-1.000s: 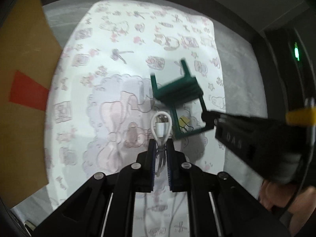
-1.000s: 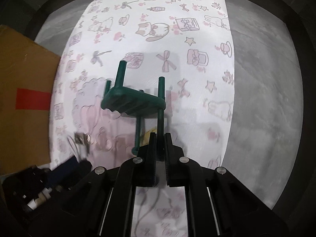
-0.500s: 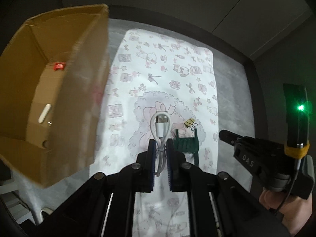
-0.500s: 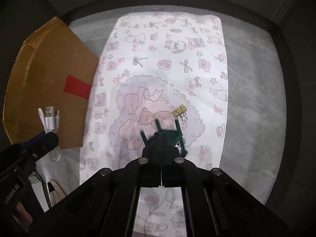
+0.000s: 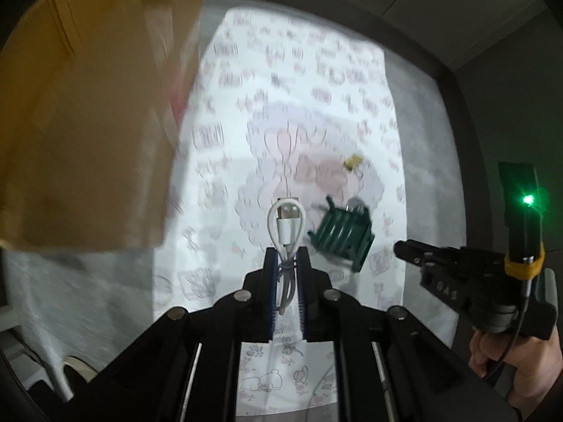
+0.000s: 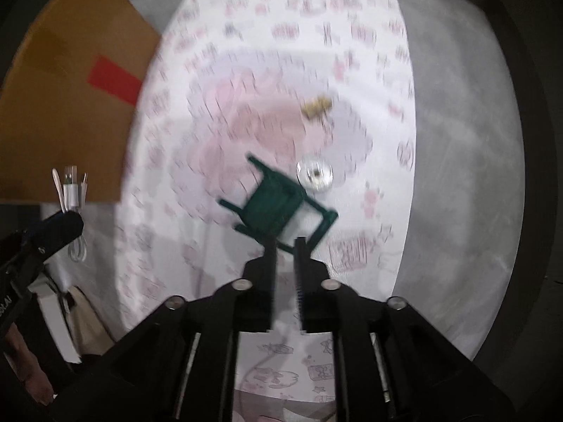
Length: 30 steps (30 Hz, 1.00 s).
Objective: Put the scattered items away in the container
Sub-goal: 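Lift the green stool and white cable and carry both over the box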
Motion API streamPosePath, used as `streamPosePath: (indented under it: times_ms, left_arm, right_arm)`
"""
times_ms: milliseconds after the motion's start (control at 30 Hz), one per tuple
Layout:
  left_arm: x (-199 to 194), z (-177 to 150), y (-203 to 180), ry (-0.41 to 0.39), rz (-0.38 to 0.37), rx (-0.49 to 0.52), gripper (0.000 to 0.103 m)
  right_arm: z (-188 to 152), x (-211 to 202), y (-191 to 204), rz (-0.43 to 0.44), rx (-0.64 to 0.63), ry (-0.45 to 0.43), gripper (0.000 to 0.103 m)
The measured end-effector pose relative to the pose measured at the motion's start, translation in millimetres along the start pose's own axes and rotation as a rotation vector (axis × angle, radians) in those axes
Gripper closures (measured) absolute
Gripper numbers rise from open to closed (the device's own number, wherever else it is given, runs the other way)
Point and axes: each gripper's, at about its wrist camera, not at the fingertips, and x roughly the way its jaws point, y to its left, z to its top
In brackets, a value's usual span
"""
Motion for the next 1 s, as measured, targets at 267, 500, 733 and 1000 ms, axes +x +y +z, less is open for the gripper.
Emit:
streamPosePath:
  times_ms: [267, 500, 733, 1000]
  left_arm:
    - [41.5, -3.8, -11.4, 0.077, -0.001, 0.028, 0.093]
    - [50.1, -4.1, -20.3, 0.089, -0.016, 0.041, 0.093]
    - [45.4, -0.1, -16.2, 0.082, -0.01, 0.031, 0.093]
    - [13.8, 8.5, -16.0, 0.023, 0.002, 0.021, 0.093]
  right_arm:
    - [8.0, 36.5, -5.8, 0.058, 0.086, 0.026, 0.051]
    - [20.7, 59.2, -15.9, 0.077, 0.178, 0.06, 0.051]
    - [21.8, 64.6, -13.4, 0.067, 0.147, 0.053, 0.093]
    - [11.0, 20.1, 8.0, -0.012, 0.001, -0.029, 0.094]
